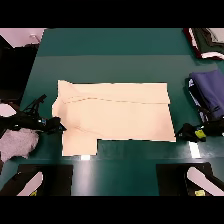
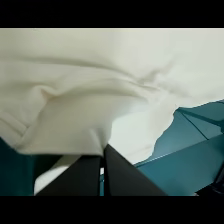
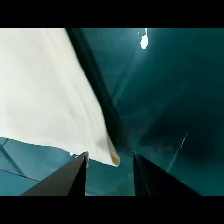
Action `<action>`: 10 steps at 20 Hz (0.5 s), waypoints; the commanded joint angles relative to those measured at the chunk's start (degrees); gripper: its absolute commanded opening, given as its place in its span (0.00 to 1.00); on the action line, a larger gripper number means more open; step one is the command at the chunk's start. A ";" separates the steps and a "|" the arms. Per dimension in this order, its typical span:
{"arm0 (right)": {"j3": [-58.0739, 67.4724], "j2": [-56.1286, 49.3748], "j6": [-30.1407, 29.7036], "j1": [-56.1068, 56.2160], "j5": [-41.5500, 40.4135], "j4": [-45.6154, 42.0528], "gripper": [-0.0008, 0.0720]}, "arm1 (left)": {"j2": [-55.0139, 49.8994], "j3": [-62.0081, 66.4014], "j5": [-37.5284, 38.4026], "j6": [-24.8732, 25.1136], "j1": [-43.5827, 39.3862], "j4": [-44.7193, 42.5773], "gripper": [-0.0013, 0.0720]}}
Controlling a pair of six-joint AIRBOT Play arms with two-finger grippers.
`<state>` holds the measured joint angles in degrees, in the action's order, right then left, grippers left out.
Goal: Fold the shirts.
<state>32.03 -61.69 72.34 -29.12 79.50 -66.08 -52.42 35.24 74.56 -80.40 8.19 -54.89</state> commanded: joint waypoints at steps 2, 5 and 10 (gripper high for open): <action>-2.16 0.07 -0.37 3.65 -1.40 0.59 0.46 | 0.04 0.22 -0.09 0.48 0.02 0.04 0.05; -2.14 0.11 -0.39 5.92 -1.05 0.46 0.29 | 0.04 0.22 0.00 0.50 0.02 0.04 0.05; 1.07 0.87 -0.39 7.10 2.47 -2.10 0.04 | 0.07 1.01 3.43 2.43 0.02 -0.28 0.05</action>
<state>31.31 -61.30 71.90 -22.74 79.42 -66.57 -52.40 35.70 75.79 -78.98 8.21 -54.89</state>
